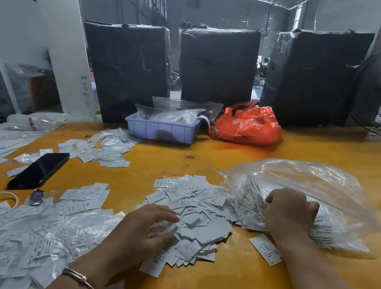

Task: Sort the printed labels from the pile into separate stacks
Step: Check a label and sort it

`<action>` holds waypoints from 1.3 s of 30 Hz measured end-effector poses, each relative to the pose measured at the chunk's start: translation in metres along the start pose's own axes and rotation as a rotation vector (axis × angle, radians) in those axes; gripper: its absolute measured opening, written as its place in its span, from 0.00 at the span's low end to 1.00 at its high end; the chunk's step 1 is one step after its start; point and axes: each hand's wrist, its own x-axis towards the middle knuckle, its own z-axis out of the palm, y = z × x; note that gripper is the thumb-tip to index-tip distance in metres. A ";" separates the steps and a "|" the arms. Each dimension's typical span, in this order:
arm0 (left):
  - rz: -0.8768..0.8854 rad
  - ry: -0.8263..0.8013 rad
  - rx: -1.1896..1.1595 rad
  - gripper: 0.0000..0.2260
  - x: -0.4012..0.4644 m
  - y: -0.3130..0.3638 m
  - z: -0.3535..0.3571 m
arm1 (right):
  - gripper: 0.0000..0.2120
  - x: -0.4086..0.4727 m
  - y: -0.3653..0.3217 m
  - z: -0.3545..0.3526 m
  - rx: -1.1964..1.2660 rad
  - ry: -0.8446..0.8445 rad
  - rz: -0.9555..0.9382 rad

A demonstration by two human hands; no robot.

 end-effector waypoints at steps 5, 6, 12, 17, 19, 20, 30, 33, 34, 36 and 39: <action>-0.014 0.011 0.032 0.14 -0.001 0.002 0.000 | 0.06 -0.001 0.003 0.002 0.184 0.242 -0.057; -0.015 0.028 0.031 0.13 -0.002 0.002 -0.001 | 0.05 -0.002 0.002 0.001 0.231 0.296 -0.081; -0.103 0.246 -0.077 0.16 0.000 0.000 -0.005 | 0.04 -0.026 -0.022 -0.013 0.698 0.252 -0.187; -0.084 0.256 -0.288 0.21 0.000 0.005 -0.007 | 0.04 -0.052 -0.047 -0.021 1.299 -0.578 -0.276; -0.088 0.158 -0.451 0.24 -0.001 0.008 -0.009 | 0.06 -0.055 -0.050 -0.020 1.379 -0.781 -0.269; -0.087 0.104 -0.516 0.26 -0.002 0.009 -0.010 | 0.08 -0.056 -0.051 -0.020 1.409 -0.852 -0.258; -0.097 0.147 -0.620 0.10 0.000 0.012 -0.008 | 0.02 -0.057 -0.054 -0.009 1.275 -0.565 -0.335; -0.152 0.225 -0.607 0.08 0.000 0.009 -0.009 | 0.10 -0.052 -0.050 0.000 0.806 -0.189 -0.544; -0.168 0.244 -0.615 0.06 0.001 0.009 -0.009 | 0.13 -0.051 -0.049 0.001 0.689 -0.180 -0.594; -0.179 0.251 -0.629 0.03 0.001 0.008 -0.008 | 0.15 -0.050 -0.051 0.006 0.498 -0.218 -0.645; -0.175 0.240 -0.582 0.05 0.002 0.007 -0.008 | 0.13 -0.049 -0.057 0.009 0.395 -0.220 -0.647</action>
